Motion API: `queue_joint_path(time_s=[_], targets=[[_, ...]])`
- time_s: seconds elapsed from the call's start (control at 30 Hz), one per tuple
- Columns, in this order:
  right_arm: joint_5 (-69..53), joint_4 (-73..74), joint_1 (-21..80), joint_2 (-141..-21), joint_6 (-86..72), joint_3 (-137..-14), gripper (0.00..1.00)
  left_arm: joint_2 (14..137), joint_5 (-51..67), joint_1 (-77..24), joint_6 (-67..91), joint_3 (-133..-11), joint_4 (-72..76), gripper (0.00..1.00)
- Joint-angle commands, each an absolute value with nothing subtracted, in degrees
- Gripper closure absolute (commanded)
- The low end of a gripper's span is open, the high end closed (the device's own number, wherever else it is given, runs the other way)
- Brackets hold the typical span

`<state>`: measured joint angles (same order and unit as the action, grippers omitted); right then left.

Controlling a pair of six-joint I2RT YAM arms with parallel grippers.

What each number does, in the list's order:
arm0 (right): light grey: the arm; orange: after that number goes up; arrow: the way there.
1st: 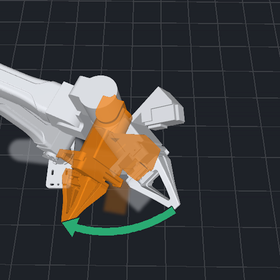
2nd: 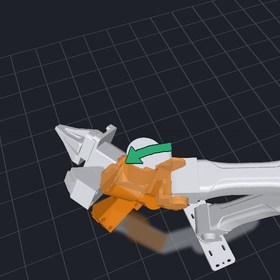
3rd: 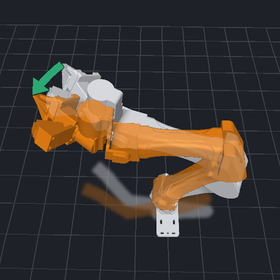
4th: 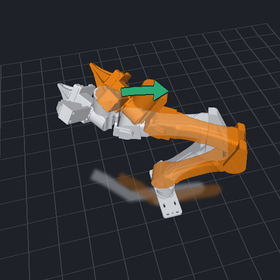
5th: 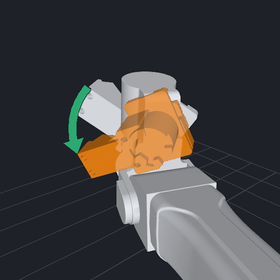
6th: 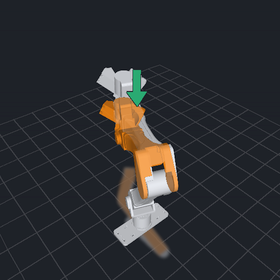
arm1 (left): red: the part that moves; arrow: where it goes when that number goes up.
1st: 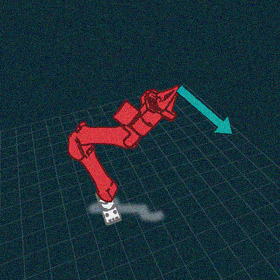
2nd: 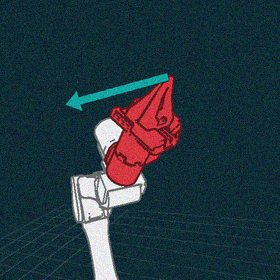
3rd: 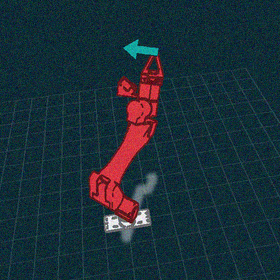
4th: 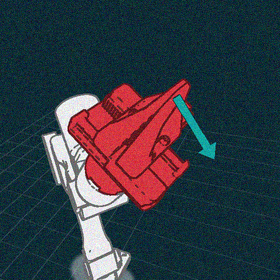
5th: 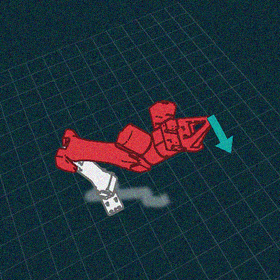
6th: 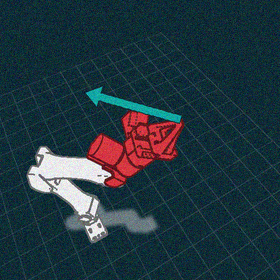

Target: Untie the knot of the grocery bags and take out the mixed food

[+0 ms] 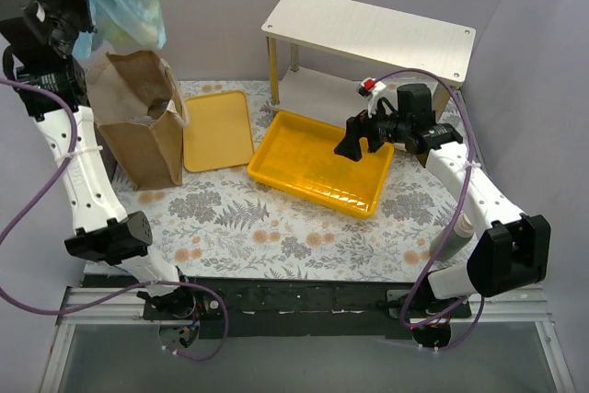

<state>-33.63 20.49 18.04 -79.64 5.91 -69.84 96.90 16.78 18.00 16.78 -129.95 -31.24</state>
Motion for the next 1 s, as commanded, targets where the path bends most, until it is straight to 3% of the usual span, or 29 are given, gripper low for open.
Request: queue_joint_path(time_s=[0.0,0.17,0.33,0.43,0.57,0.67,0.97], targets=[[-34.37,18.63,18.19,-80.50,5.19,-72.51,0.01,92.46,36.96,17.75,23.02,-135.96,-23.21,1.00],[-32.97,19.60,18.19,-80.95,6.33,-73.48,0.02,90.01,57.10,17.05,40.12,-134.92,-18.99,1.00],[-31.99,20.56,18.19,-79.98,7.21,-73.48,0.01,84.48,70.74,14.24,49.74,-119.39,-18.90,1.00],[-30.77,21.62,18.11,-79.37,7.73,-72.95,0.01,77.62,71.19,13.19,47.12,-105.01,-20.91,1.00],[-31.38,23.46,18.19,-78.84,11.94,-72.77,0.01,74.27,72.69,11.25,21.85,-97.92,-50.34,1.00],[-31.20,24.08,18.19,-78.58,14.32,-72.69,0.02,72.43,71.63,9.67,8.11,-89.15,-63.94,1.00],[-31.55,25.49,19.07,-79.54,15.47,-73.83,0.02,60.93,65.84,7.21,9.56,-63.48,-57.76,1.00]])
